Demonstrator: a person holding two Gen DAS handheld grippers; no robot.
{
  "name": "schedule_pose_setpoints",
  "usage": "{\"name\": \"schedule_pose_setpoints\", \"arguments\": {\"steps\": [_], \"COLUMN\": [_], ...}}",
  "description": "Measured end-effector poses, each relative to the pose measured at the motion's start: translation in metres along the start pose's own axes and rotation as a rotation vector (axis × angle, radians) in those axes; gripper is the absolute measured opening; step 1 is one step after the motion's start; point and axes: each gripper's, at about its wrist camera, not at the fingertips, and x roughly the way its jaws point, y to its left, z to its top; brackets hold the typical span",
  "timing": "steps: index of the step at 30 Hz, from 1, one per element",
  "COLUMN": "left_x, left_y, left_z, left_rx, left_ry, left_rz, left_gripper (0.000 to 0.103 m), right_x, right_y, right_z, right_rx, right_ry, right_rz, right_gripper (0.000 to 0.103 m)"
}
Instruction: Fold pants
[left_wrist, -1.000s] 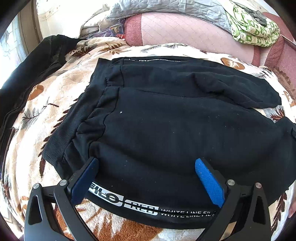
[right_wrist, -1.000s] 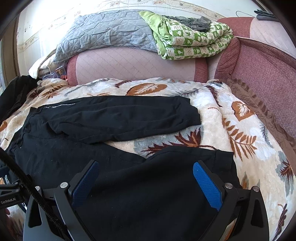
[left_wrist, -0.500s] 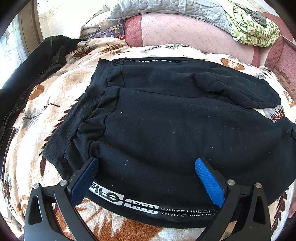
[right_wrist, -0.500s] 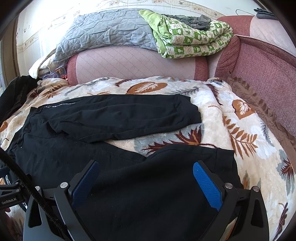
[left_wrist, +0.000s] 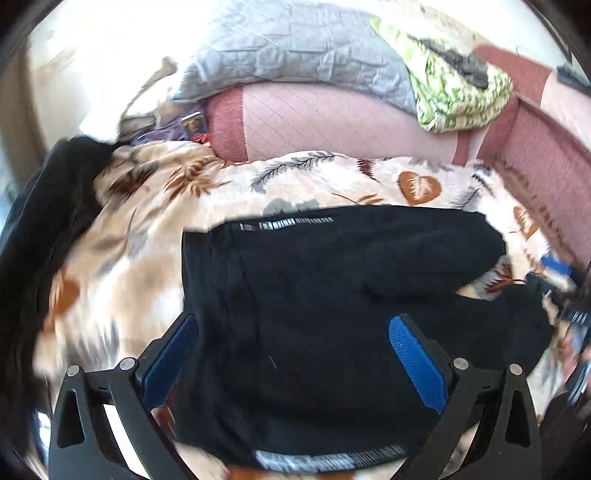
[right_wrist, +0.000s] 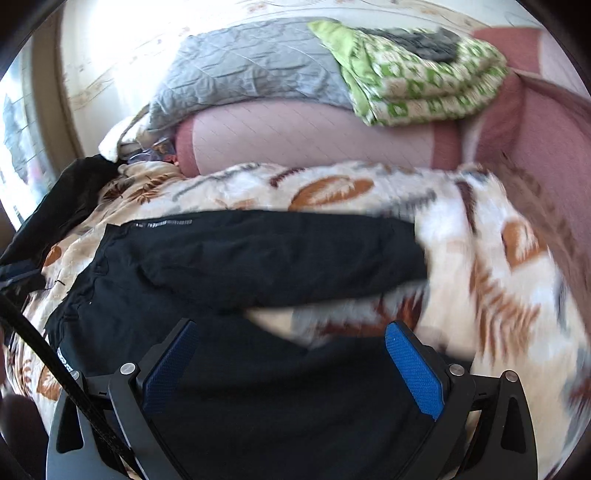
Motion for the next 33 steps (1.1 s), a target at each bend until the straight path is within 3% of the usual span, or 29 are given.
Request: {"name": "schedule_pose_setpoints", "arguments": {"steps": [4, 8, 12, 14, 23, 27, 28, 29, 30, 31, 32, 33], "left_x": [0.053, 0.109, 0.166, 0.184, 0.231, 0.236, 0.234, 0.231, 0.224, 0.217, 0.213, 0.209], "left_y": [0.013, 0.029, 0.038, 0.040, 0.028, 0.015, 0.013, 0.010, 0.005, 0.003, 0.000, -0.001], "left_z": [0.046, 0.077, 0.094, 0.097, 0.097, 0.095, 0.095, 0.094, 0.094, 0.094, 0.095, 0.095], "left_rx": [0.080, 0.053, 0.040, 0.040, 0.075, 0.141, 0.145, 0.160, 0.182, 0.187, 0.196, 0.197], "left_ry": [0.032, 0.081, 0.164, 0.185, 0.267, 0.294, 0.295, 0.285, 0.265, 0.253, 0.242, 0.238], "left_rz": [0.042, 0.010, -0.028, -0.049, -0.148, -0.118, -0.128, -0.151, -0.171, -0.175, -0.134, -0.126], "left_gripper": [0.103, 0.103, 0.103, 0.103, 0.103, 0.103, 0.088, 0.075, 0.039, 0.000, 0.002, 0.001], "right_x": [0.036, 0.095, 0.146, 0.168, 0.227, 0.233, 0.233, 0.231, 0.227, 0.224, 0.220, 0.217], "right_y": [-0.024, -0.051, -0.061, -0.063, -0.073, -0.069, -0.066, -0.062, -0.057, -0.056, -0.053, -0.052], "right_z": [0.045, 0.094, 0.120, 0.127, 0.128, 0.120, 0.119, 0.117, 0.115, 0.115, 0.115, 0.114], "right_rx": [-0.060, -0.055, -0.072, -0.091, -0.109, -0.133, -0.144, -0.165, -0.184, -0.185, -0.182, -0.176], "right_ry": [0.034, 0.106, 0.176, 0.214, 0.306, 0.316, 0.320, 0.323, 0.325, 0.327, 0.335, 0.340], "right_rz": [-0.024, -0.032, -0.009, 0.016, 0.094, 0.119, 0.120, 0.110, 0.127, 0.144, 0.163, 0.173], "right_gripper": [0.103, 0.102, 0.100, 0.095, 0.093, 0.095, 0.089, 0.073, 0.060, 0.029, 0.007, 0.008]}}
